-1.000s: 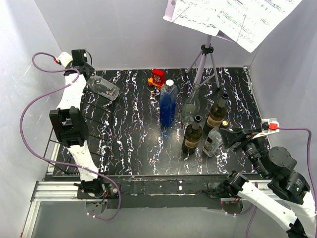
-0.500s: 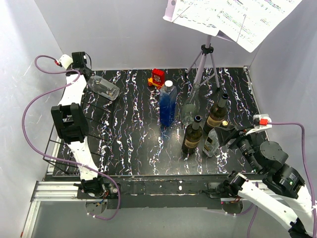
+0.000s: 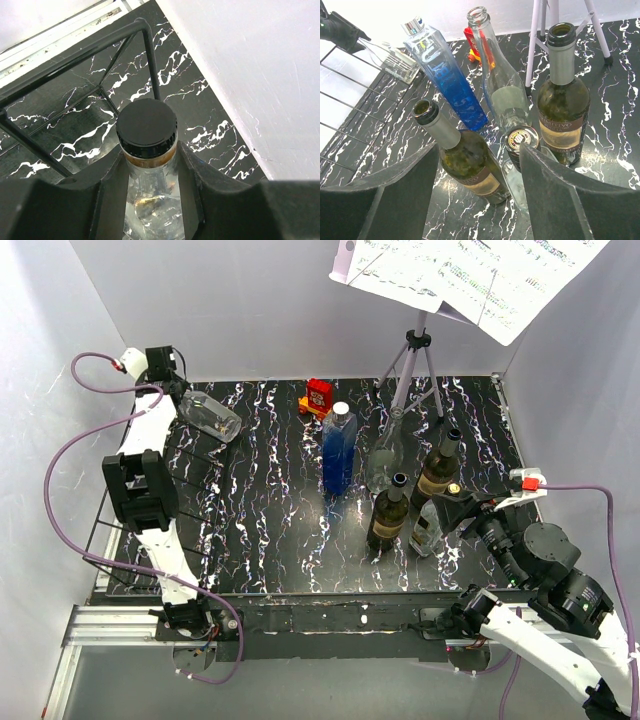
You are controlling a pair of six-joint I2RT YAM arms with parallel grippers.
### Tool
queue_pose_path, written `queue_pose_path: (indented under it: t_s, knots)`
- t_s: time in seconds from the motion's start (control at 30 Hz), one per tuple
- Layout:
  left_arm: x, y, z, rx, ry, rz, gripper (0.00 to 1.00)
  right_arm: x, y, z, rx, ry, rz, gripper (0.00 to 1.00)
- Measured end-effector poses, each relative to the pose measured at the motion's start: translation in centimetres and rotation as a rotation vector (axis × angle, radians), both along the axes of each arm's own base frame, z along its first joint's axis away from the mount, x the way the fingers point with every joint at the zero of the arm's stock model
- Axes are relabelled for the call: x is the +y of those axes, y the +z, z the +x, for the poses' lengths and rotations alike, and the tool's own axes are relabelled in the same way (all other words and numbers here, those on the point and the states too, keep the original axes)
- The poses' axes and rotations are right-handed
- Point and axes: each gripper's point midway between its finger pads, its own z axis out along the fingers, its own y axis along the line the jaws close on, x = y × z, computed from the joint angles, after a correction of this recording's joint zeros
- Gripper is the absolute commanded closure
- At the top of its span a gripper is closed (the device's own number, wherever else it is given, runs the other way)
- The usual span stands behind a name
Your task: Take the wine bottle off the wine rack
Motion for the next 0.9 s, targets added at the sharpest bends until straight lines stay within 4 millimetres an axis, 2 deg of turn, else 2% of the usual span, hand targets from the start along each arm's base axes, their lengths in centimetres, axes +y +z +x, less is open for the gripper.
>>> queue_pose_path:
  t_s: [0.23,0.57,0.77,0.9]
  knots:
    - [-0.6,0.5,-0.4,-0.015,-0.037,0.006,1.0,0.0,0.0,0.0,-0.003,0.001,-0.002,0.26]
    - [-3.0,2.0,-0.2,-0.05,-0.168,0.082,1.0,-0.4,0.6,-0.5,-0.028,0.01,0.022,0.26]
    - [-5.4,3.1,0.2,-0.055,-0.275,0.191,1.0,-0.7,1.0,-0.8,-0.044,0.011,0.036,0.26]
    - [-8.2,4.0,-0.8,-0.051,-0.379,0.269,1.0,-0.9,1.1,-1.0,-0.05,0.011,0.044,0.26]
